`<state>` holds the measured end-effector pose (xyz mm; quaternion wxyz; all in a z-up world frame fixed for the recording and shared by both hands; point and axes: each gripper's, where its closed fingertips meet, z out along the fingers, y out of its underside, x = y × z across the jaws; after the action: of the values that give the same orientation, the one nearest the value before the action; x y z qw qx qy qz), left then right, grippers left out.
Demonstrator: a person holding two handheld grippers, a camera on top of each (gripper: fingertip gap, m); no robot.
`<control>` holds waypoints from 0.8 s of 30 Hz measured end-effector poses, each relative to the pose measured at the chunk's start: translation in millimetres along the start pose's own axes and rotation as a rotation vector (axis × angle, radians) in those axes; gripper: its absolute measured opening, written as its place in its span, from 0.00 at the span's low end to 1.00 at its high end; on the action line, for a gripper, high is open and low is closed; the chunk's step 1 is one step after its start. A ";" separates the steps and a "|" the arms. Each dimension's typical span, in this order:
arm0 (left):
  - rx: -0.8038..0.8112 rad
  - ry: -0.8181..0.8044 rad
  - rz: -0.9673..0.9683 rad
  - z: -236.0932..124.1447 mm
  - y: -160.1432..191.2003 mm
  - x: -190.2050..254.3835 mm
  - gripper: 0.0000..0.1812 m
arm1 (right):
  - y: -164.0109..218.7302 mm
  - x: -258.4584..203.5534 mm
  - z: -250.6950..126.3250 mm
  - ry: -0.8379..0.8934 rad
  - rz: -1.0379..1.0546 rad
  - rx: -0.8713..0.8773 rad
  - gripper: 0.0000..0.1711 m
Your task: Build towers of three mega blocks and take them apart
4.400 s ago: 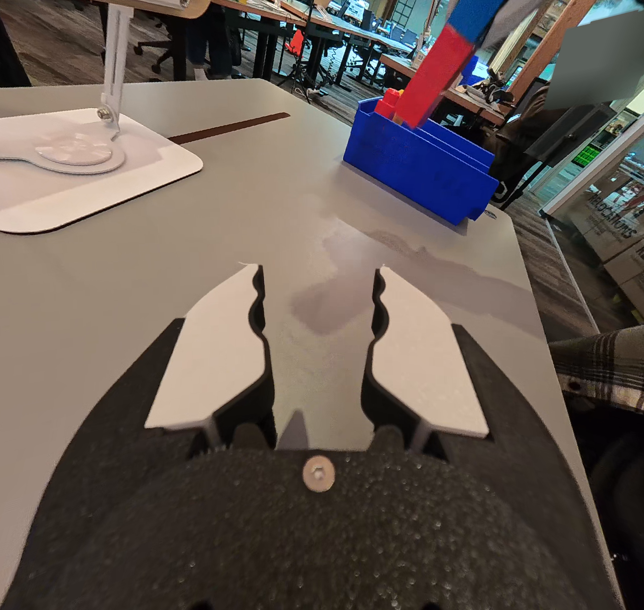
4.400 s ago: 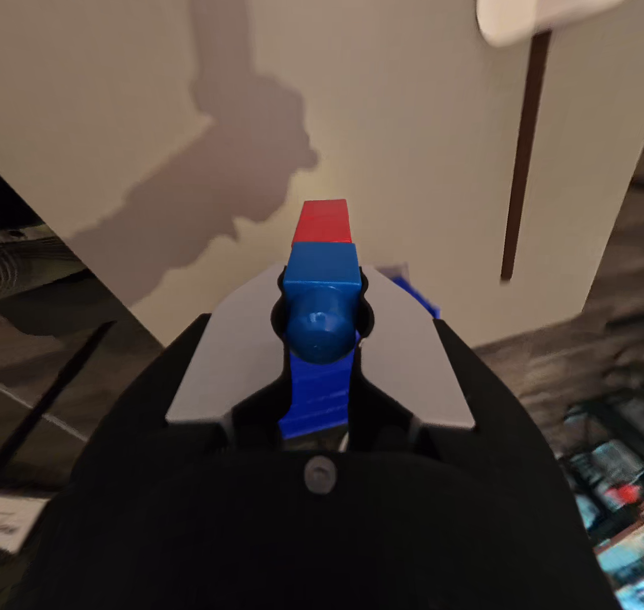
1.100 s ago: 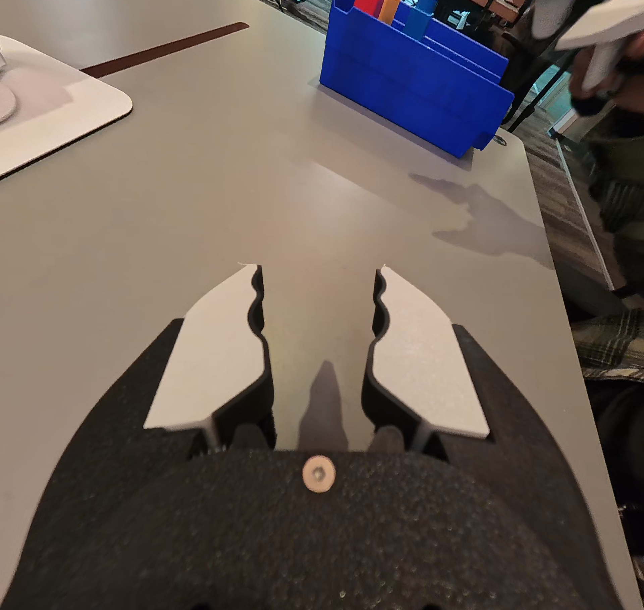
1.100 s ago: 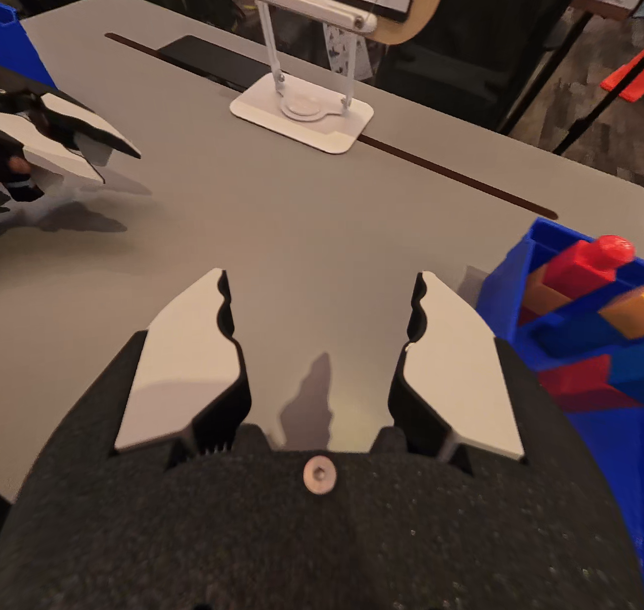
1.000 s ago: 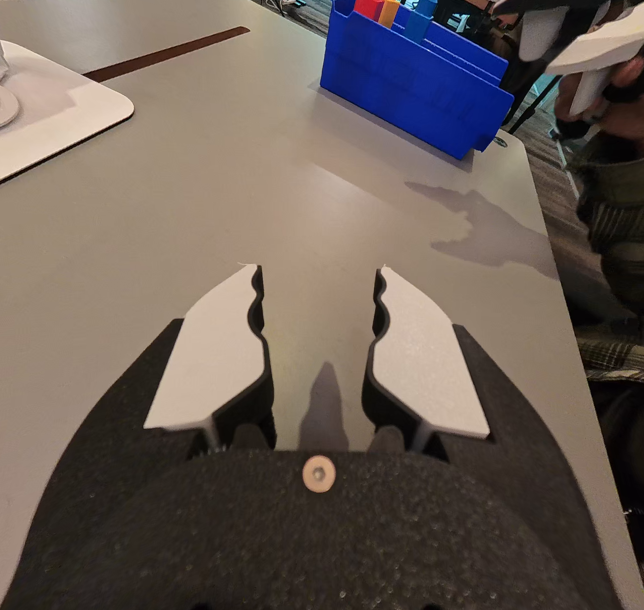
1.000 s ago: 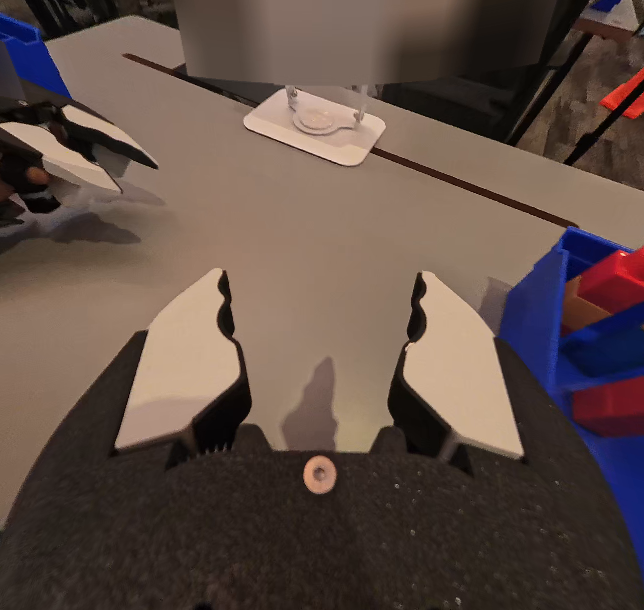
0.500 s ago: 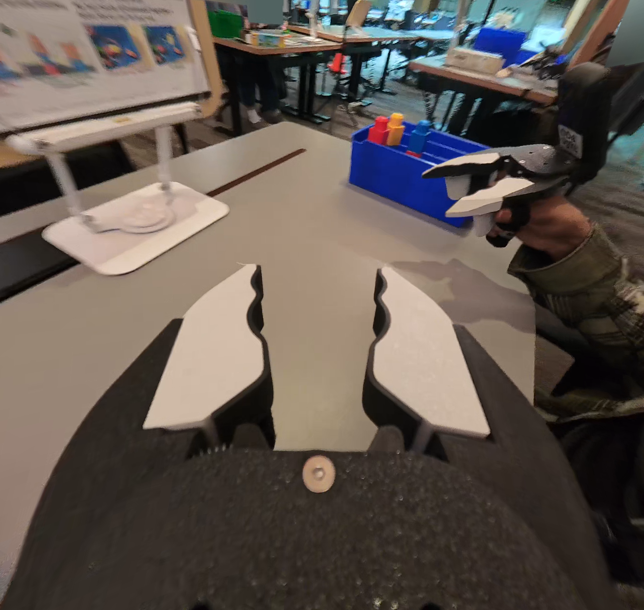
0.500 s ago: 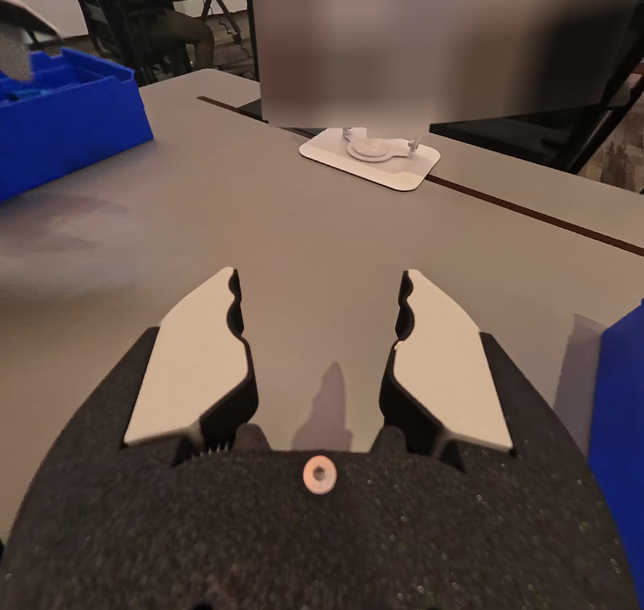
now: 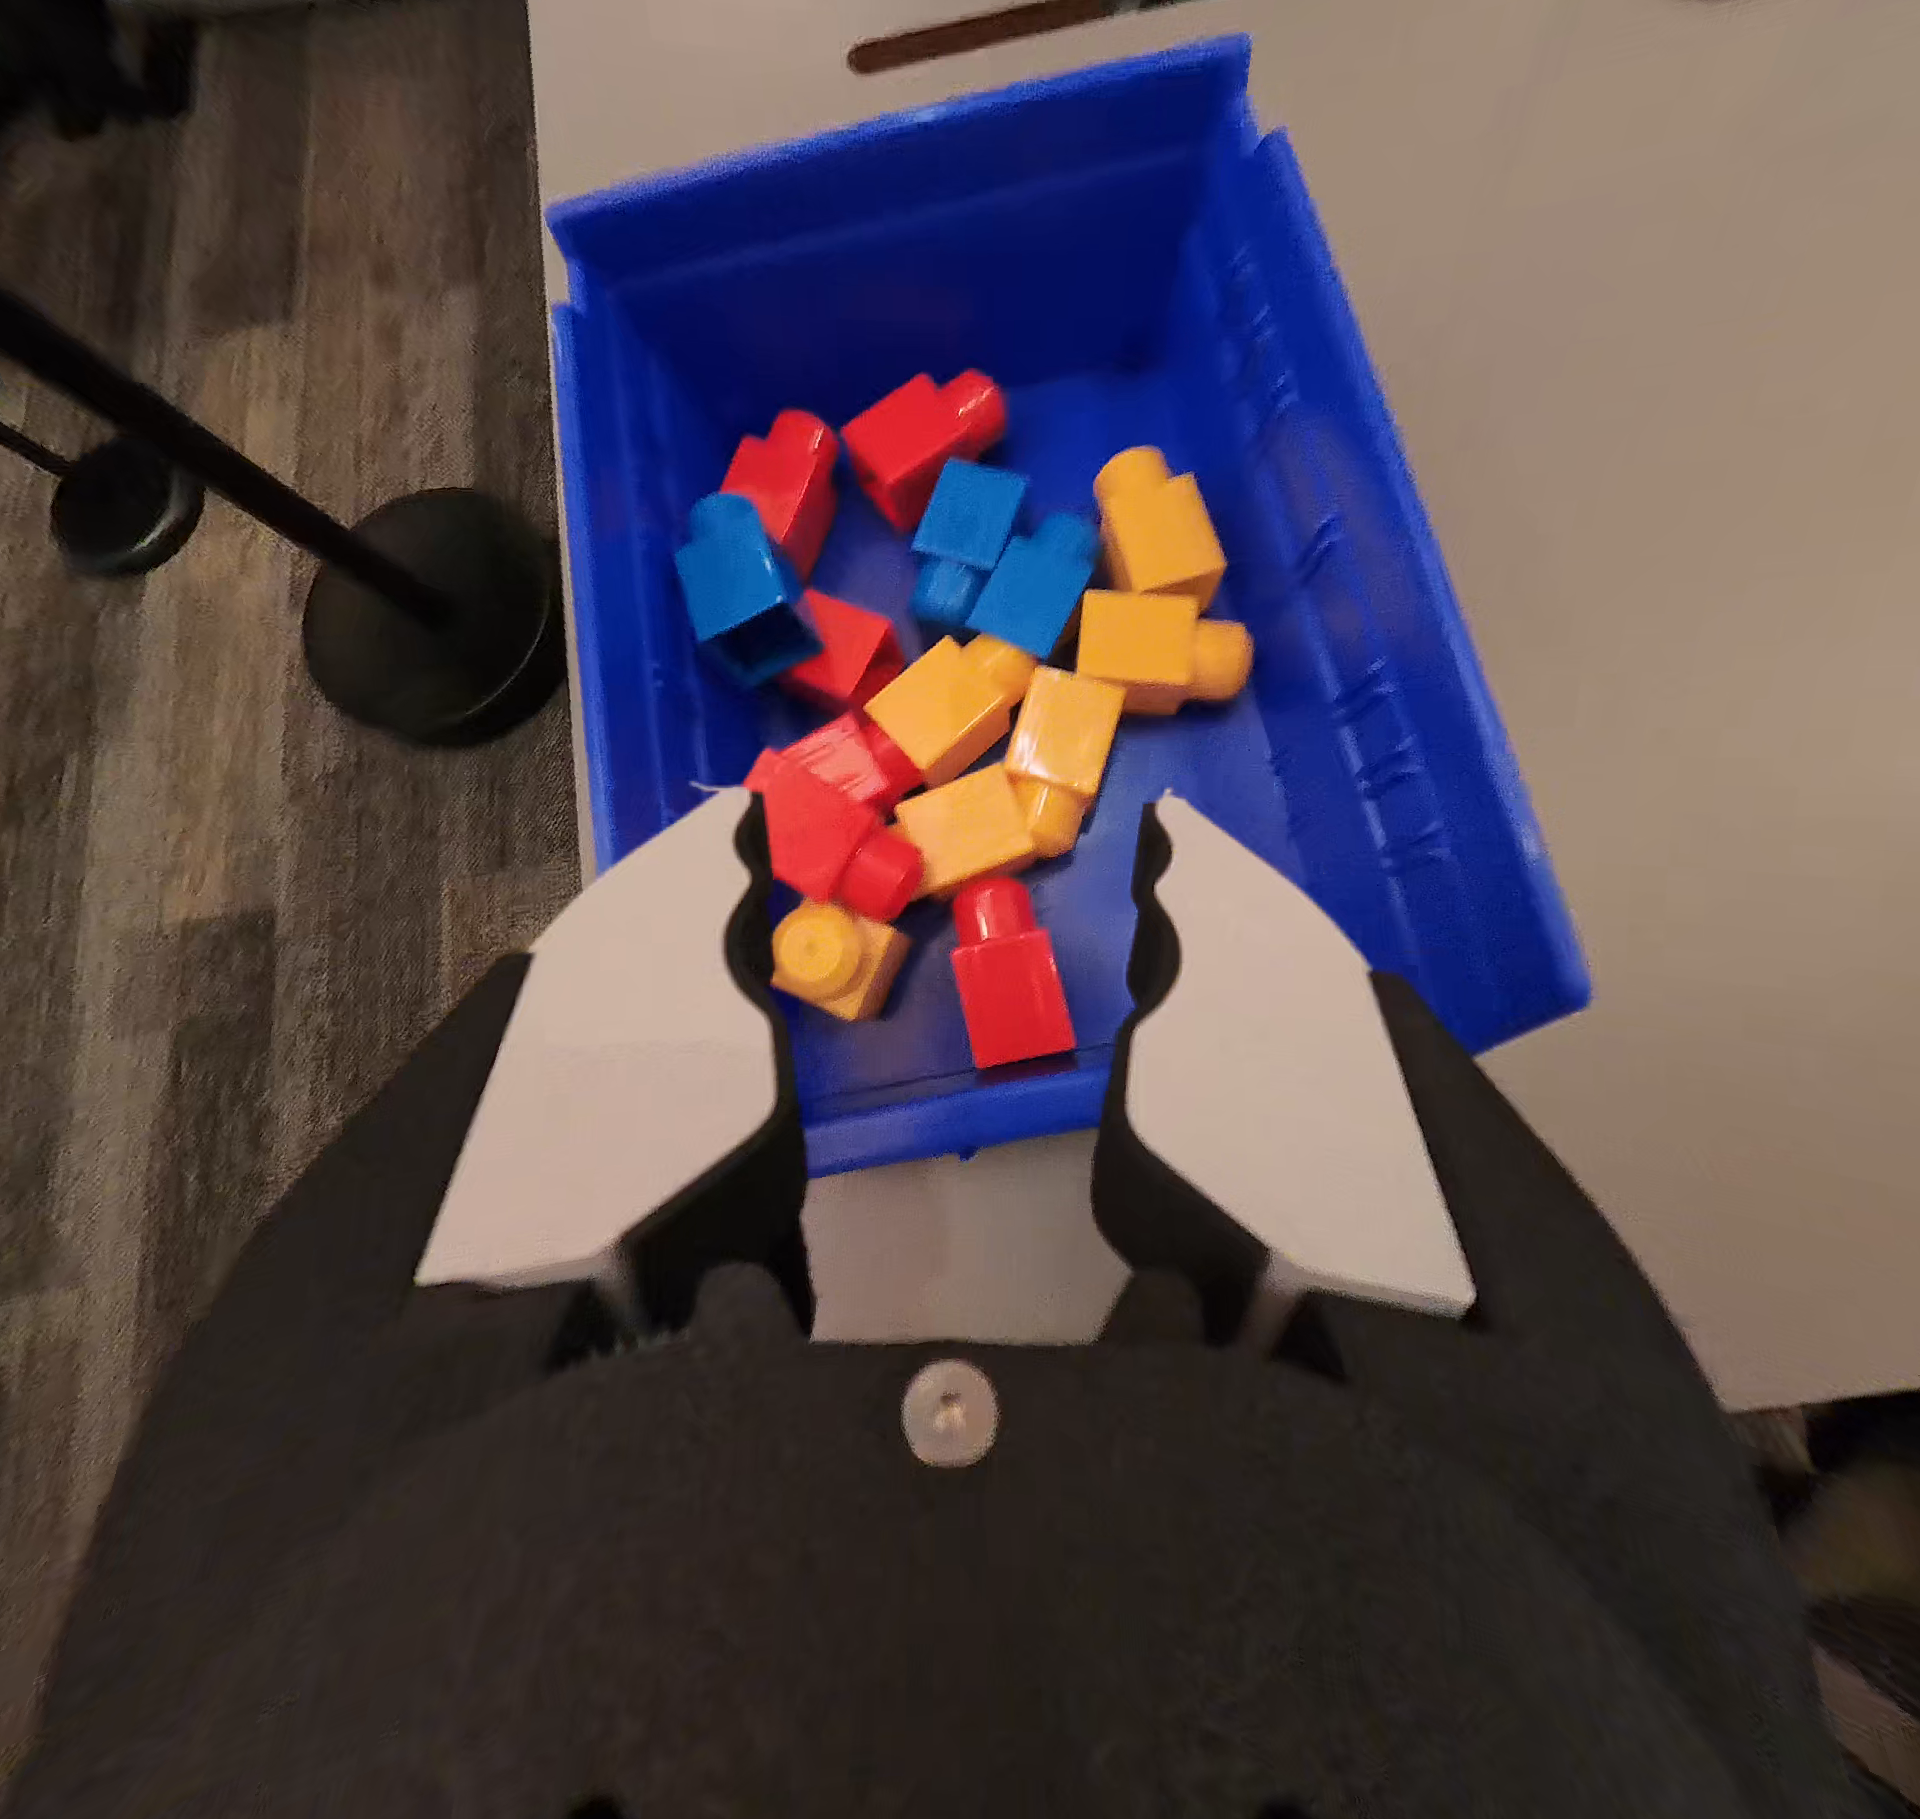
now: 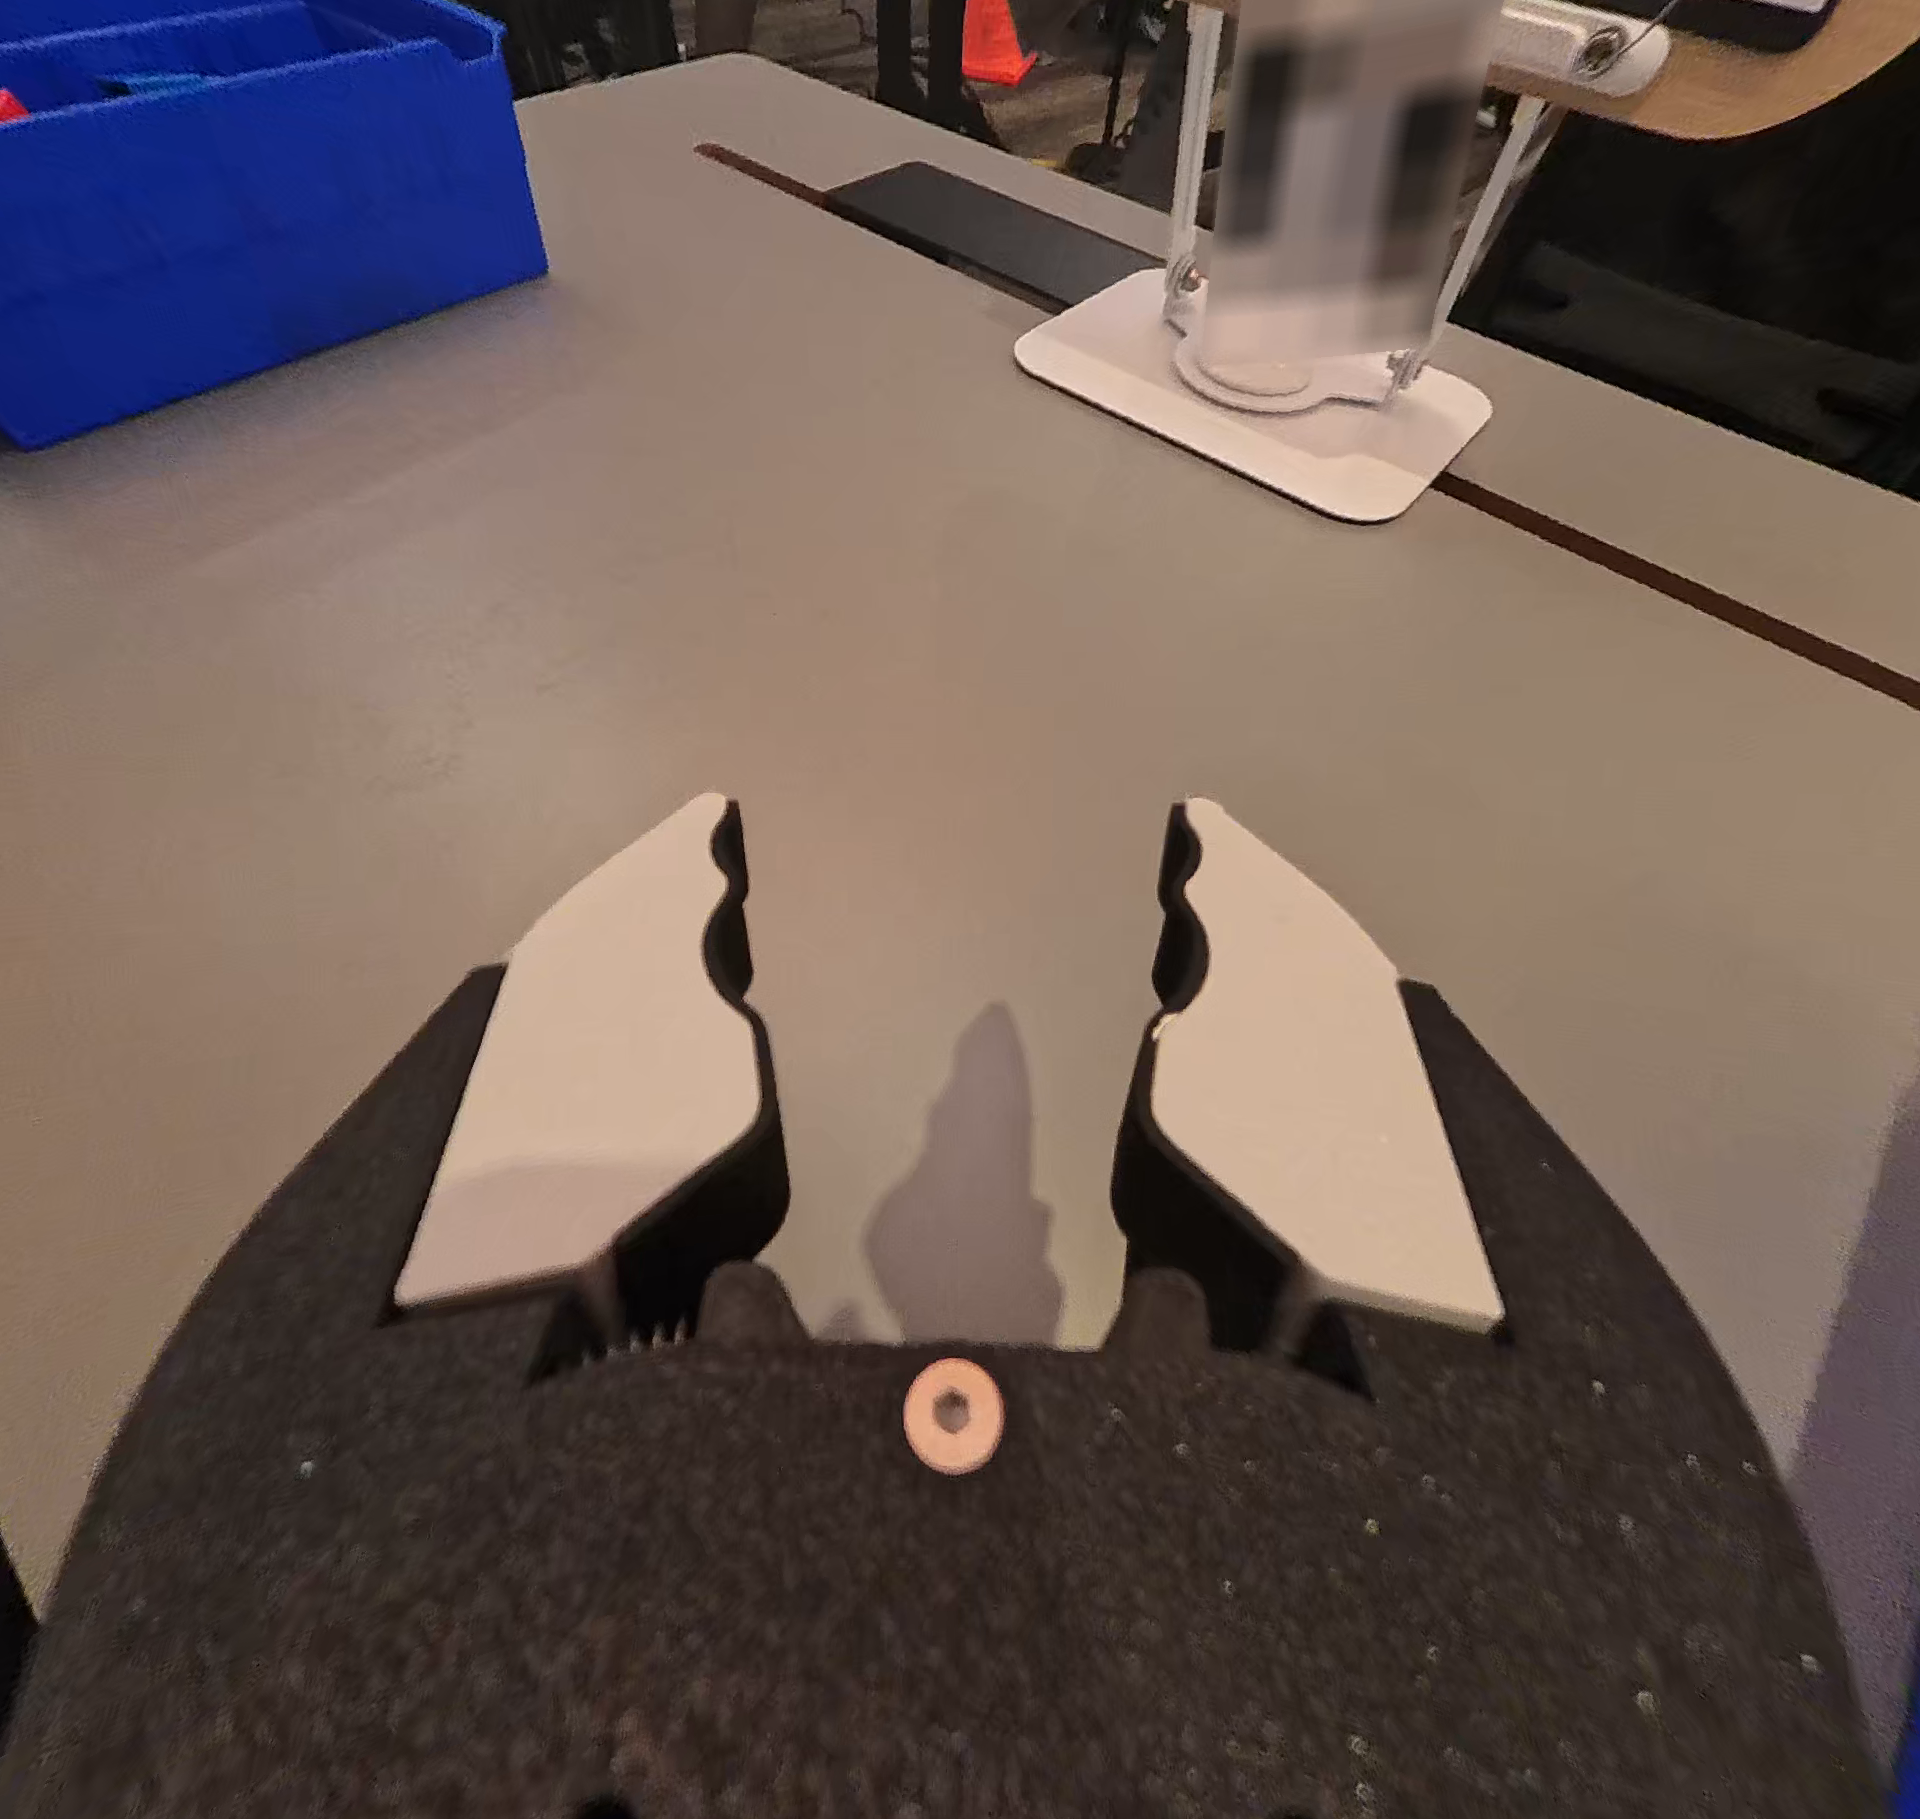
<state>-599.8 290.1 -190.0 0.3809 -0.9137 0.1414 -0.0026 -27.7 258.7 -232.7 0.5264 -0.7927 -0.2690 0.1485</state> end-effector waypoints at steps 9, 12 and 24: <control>-0.202 0.038 0.102 14.6 43.6 -2.9 0.36 | 1.4 3.9 -3.6 -0.012 0.017 0.013 0.42; -0.275 0.063 0.073 17.9 52.2 6.0 0.32 | 3.5 2.0 -1.5 -0.019 0.017 0.001 0.42; -0.676 0.036 -0.072 51.9 97.1 22.3 0.28 | 0.2 -3.6 -5.4 -0.047 0.011 0.013 0.42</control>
<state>-597.4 255.4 -296.8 0.0538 -0.9925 0.1084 0.0149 -27.8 252.5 -230.9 0.5244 -0.7871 -0.2758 0.1718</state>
